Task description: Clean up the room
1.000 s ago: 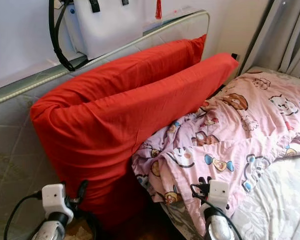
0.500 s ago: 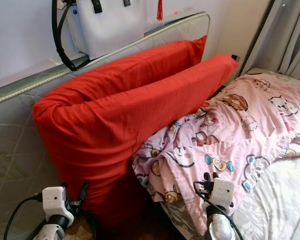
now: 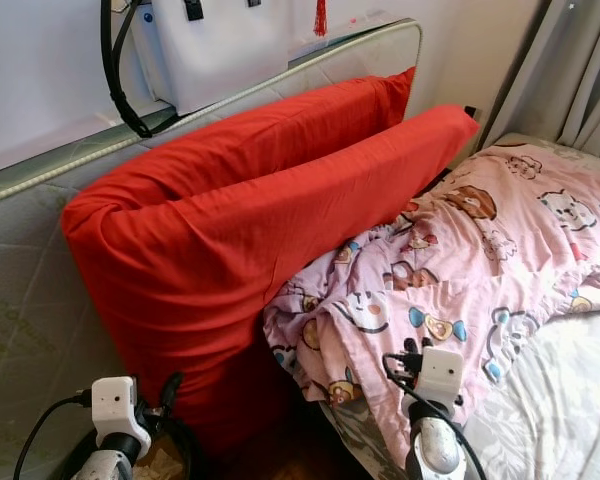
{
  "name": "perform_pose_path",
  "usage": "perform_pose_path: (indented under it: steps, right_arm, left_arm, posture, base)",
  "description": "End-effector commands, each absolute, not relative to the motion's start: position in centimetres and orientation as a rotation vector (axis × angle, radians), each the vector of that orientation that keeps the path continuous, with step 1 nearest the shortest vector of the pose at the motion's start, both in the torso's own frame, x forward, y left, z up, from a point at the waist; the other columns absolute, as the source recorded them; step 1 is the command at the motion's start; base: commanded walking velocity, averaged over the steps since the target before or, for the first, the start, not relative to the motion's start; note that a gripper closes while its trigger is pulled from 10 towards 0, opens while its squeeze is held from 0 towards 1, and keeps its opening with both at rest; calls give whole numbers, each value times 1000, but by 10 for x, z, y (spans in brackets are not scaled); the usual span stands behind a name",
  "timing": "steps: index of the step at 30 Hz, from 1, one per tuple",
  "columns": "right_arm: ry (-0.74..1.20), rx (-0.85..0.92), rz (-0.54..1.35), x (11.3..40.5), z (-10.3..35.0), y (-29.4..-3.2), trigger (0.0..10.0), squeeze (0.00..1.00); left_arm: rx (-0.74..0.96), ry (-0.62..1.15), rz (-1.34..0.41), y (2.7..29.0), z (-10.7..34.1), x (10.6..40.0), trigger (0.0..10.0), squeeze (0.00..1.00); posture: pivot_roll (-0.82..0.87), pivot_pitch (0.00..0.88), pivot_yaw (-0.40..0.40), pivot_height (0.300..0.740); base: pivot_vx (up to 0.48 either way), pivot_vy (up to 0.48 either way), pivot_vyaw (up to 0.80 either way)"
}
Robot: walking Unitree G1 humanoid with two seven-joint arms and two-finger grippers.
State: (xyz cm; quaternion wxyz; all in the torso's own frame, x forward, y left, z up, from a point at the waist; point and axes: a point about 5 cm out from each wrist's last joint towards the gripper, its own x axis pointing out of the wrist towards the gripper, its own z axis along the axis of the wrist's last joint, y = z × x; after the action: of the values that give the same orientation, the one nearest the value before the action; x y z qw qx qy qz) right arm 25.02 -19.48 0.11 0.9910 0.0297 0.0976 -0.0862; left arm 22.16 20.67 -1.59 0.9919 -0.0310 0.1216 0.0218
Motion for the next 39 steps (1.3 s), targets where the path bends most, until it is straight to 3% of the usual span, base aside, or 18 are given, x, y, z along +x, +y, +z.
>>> perform_pose_path:
  steps: [1,5,35,39]
  right_arm:
    - [208,51,-167,252,1,-193,10000,0]
    - [186,47,-161,252,2,-195,10000,0]
    - [222,53,-179,257,0,-197,10000,0]
    - [224,47,-180,257,0,-197,10000,0]
  left_arm:
    - [-70,265,60,211,-20,219,10000,0]
    - [-72,301,65,215,-27,214,10000,0]
    - [-92,354,86,225,-36,212,10000,0]
    - [-93,350,86,224,-35,213,10000,0]
  posture:
    - [-72,68,-2,683]
    - [-71,70,-3,650]
    - [-62,70,-5,650]
    - [-63,66,-6,625]
  base:
    - [0,0,0]
    - [0,0,0]
    - [0,0,0]
    - [0,0,0]
